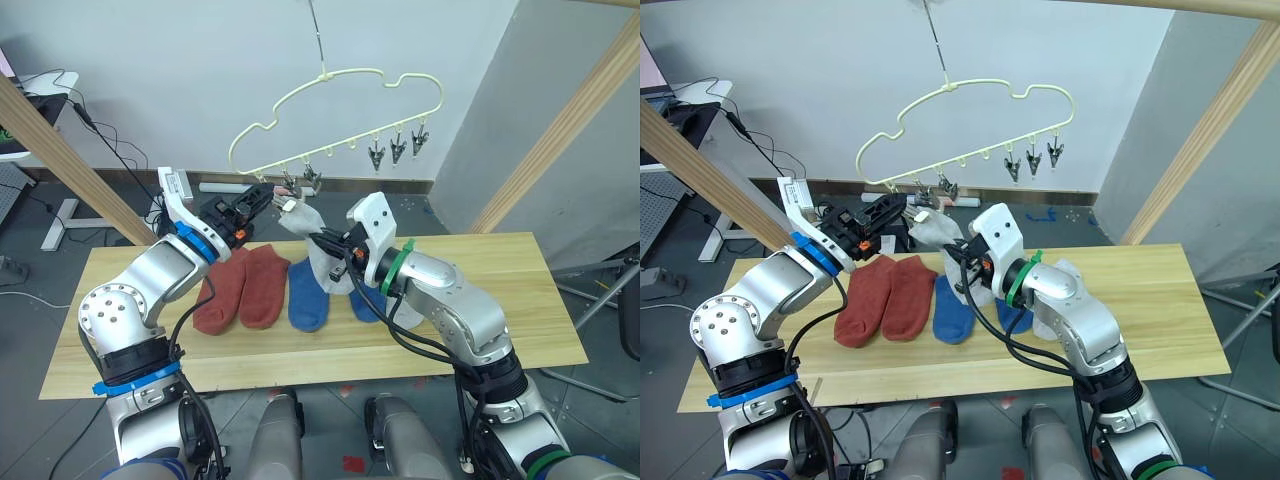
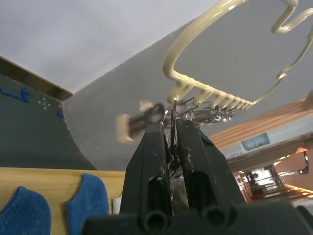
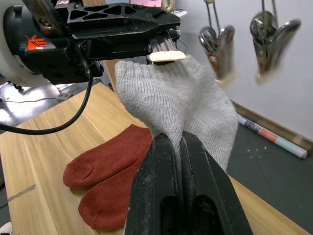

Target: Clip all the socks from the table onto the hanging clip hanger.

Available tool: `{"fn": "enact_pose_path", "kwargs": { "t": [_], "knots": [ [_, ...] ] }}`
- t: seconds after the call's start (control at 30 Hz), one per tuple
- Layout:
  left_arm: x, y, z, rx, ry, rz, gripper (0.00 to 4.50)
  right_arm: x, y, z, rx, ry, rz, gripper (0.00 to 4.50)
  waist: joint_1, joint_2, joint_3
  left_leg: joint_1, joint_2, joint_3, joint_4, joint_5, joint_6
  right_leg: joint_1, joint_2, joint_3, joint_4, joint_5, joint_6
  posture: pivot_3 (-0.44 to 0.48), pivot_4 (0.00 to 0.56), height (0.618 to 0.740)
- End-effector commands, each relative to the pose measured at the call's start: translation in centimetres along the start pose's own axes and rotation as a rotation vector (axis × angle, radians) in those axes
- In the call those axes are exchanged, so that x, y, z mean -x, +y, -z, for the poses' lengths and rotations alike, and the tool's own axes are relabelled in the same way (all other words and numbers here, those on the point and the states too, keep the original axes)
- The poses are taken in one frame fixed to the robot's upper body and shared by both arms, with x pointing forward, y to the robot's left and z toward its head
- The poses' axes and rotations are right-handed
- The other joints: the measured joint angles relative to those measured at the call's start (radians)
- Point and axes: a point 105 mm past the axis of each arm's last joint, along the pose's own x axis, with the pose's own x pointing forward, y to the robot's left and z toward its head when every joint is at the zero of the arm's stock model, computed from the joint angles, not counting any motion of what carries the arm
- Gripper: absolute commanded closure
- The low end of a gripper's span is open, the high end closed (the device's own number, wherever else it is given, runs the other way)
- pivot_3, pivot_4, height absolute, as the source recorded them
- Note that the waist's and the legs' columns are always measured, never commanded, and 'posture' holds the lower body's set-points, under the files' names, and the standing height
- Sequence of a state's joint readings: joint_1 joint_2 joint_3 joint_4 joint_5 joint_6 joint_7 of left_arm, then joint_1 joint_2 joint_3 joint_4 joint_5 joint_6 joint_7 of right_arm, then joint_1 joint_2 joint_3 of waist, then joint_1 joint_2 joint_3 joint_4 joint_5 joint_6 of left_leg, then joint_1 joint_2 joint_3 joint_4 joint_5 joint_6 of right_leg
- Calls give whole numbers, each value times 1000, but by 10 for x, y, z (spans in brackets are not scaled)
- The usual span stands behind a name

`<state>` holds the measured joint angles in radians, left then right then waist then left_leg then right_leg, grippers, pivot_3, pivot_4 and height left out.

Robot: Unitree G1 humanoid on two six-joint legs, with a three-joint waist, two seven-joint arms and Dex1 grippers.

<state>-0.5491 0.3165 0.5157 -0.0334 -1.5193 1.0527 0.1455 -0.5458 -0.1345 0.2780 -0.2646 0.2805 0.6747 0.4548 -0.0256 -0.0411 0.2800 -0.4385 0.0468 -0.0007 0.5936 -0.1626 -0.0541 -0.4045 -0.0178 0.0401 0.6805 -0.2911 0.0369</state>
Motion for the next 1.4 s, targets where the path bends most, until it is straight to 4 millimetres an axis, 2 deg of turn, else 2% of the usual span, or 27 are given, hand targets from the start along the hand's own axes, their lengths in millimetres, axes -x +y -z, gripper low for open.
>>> {"fn": "enact_pose_path", "kwargs": {
  "t": [0.03,0.23,0.4,0.7,0.83,0.9,0.97,1.07,1.2,1.3,1.4],
  "knots": [
    [2,-4,0,-11,-3,12,4500,-4,8,-16,60,-51,-41,4419,0,0,0,0,0,0,0,0,0,0,0,0,0,0,0,46,294,740],
    [1,-6,1,-23,1,19,4500,-10,10,-20,72,-65,-48,4419,1,0,0,0,0,0,0,0,0,0,0,0,0,0,0,47,290,740],
    [2,-9,-2,-106,-10,22,4500,-11,10,-21,73,-70,-44,4419,1,0,0,0,0,0,0,0,0,0,0,0,0,0,0,46,288,740],
    [7,-11,-4,-133,-15,35,1695,-15,11,-19,46,-73,-39,4500,1,0,0,0,0,0,0,0,0,0,0,-1,0,0,0,50,284,740],
    [14,-8,-11,-219,-15,-9,585,-19,18,-16,-13,-84,-69,4500,0,0,0,0,0,0,0,0,0,0,0,-1,0,0,0,62,281,740],
    [21,-7,-11,-275,1,-32,30,-20,22,-14,-55,-95,-89,4024,-1,0,0,0,0,0,-1,0,0,-1,0,0,0,0,0,72,277,740],
    [26,-7,-8,-335,26,-47,0,-20,27,-13,-69,-95,-115,3551,0,0,0,0,1,0,-1,-1,-1,-1,0,0,0,0,-1,72,277,740],
    [33,-4,-5,-421,50,-75,0,-20,32,-10,-100,-91,-149,2588,3,0,0,-1,0,0,-1,-1,-1,-1,0,-1,-1,0,-1,78,275,740],
    [39,-1,1,-491,69,-96,0,-14,36,-2,-154,-78,-172,1178,10,0,0,-1,0,-1,-1,-1,-1,-1,-1,-1,-1,0,-1,88,267,740],
    [40,2,9,-566,92,-111,0,-4,29,11,-145,-44,-148,34,21,0,0,-1,1,-1,-1,-1,-1,-1,-1,-1,-1,0,-1,88,265,740],
    [38,4,13,-648,103,-121,0,5,22,18,-133,-18,-121,34,26,0,0,-1,0,0,-1,-1,-1,-1,-1,0,-1,0,0,84,264,740]
  ]
}}
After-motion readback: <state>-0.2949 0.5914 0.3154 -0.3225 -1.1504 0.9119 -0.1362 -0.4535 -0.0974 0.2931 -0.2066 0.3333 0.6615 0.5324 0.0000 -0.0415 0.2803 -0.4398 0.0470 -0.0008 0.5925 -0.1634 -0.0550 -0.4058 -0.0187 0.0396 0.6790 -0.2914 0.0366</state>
